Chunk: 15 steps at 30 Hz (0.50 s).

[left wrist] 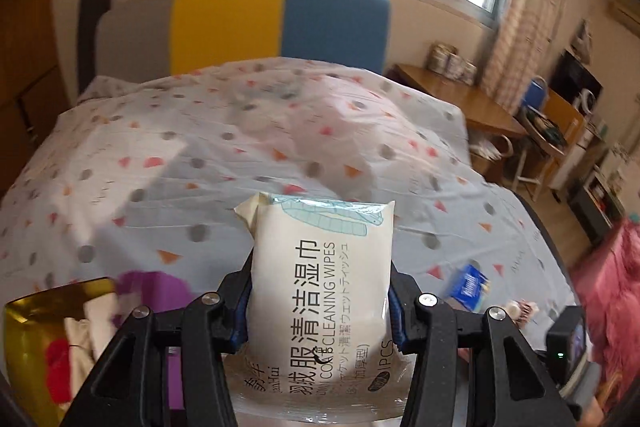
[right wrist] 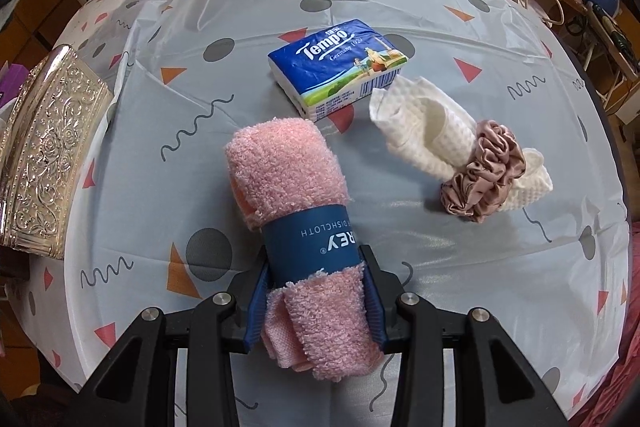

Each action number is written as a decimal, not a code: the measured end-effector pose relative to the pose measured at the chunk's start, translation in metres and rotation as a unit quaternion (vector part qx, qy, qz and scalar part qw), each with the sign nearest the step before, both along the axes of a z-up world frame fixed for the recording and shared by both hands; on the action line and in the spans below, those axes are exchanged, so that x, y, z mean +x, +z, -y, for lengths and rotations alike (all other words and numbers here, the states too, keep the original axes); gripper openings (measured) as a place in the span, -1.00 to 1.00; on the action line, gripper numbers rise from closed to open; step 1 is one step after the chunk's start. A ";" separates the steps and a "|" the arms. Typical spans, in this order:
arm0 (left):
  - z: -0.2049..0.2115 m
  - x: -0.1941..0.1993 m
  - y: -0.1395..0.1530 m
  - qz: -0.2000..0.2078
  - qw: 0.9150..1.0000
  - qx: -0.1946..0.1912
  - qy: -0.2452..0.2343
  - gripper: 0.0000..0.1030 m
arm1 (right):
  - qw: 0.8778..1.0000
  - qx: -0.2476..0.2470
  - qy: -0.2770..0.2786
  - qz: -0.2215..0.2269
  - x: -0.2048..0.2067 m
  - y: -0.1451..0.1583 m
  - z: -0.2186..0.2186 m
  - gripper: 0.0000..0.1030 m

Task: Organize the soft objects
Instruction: 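Grasp the pink rolled towel with the right gripper while the left gripper lifts the wipes pack, then carry the white wipes pack into the gold tray and open the left gripper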

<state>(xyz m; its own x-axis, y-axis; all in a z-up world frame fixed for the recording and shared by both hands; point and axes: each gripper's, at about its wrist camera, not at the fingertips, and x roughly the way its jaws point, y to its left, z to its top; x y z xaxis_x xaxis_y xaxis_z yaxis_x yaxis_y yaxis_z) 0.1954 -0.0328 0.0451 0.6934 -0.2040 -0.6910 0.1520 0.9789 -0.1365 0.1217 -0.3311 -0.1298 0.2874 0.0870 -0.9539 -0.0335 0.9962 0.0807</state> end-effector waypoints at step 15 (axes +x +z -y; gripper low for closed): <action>-0.222 -0.088 -0.037 -0.017 0.985 -0.027 0.169 0.03 | 1.000 -0.012 0.007 0.001 0.000 -0.002 -0.005 -0.20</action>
<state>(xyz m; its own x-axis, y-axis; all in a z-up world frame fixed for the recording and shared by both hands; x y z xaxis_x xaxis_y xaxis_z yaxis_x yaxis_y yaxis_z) 0.1078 0.1891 0.0082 0.7045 -0.0027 -0.7097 -0.1870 0.9640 -0.1893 0.1214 -0.3262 -0.1314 0.2884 0.0672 -0.9552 -0.0469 0.9973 0.0561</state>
